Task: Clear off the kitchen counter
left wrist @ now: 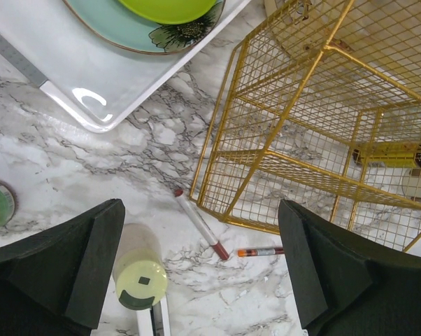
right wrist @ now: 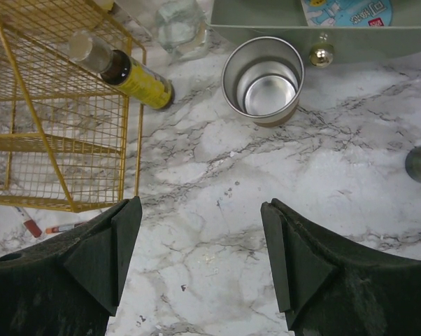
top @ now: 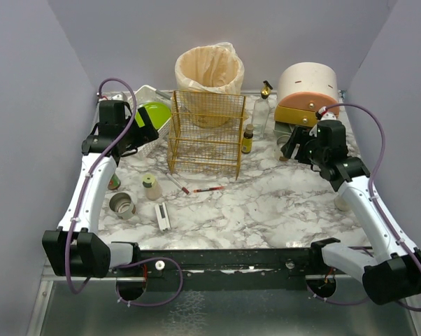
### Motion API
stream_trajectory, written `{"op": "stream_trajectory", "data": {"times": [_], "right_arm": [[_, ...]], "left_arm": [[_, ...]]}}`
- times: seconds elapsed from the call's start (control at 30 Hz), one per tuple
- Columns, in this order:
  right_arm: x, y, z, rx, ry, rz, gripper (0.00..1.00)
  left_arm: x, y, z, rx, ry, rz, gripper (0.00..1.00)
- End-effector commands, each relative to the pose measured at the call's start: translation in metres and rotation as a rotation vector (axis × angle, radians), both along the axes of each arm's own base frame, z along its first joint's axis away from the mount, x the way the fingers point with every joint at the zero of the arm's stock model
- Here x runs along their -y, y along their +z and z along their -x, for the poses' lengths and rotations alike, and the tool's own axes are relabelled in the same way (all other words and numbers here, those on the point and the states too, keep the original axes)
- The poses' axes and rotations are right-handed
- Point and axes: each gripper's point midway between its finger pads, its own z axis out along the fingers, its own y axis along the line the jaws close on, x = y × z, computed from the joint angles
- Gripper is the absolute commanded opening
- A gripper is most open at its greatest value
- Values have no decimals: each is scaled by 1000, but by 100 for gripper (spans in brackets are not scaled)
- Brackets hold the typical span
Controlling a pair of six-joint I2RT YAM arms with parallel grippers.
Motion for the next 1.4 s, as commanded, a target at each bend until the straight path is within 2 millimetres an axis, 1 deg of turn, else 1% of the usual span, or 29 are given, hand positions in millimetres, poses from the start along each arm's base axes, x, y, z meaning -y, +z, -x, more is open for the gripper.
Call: {"op": "stream_trajectory", "data": {"times": [0.0, 0.13, 0.23, 0.3, 0.47, 0.6, 0.73, 0.8, 1.0, 1.13, 1.37], "right_arm": [[17, -23, -2, -54, -108, 38, 77], [26, -35, -8, -74, -163, 77, 75], [34, -45, -14, -91, -196, 117, 72], [35, -54, -20, -113, -206, 133, 71], [35, -66, -37, -139, -211, 147, 71], [41, -78, -50, -155, -237, 168, 70], [46, -79, -66, -122, -261, 154, 69], [50, -79, -72, -120, -271, 145, 68], [61, -78, -87, -85, -314, 118, 64], [64, -86, -97, -87, -330, 110, 60], [62, -101, -114, -99, -331, 101, 56]], "left_arm": [[0, 4, -3, 26, 29, -5, 98], [1, 5, -4, 30, 20, -4, 99], [-1, 8, -4, 44, 21, -17, 99], [-2, 10, -5, 48, 21, -24, 99], [0, 14, -6, 62, 18, -15, 99], [2, 14, -4, 65, 9, -9, 99], [1, 15, -5, 70, 6, -14, 99], [2, 19, -5, 80, 2, -13, 99], [3, 23, -6, 92, -2, -8, 99], [5, 22, -7, 88, -8, -1, 99], [6, 27, -8, 100, -15, 0, 99]]}}
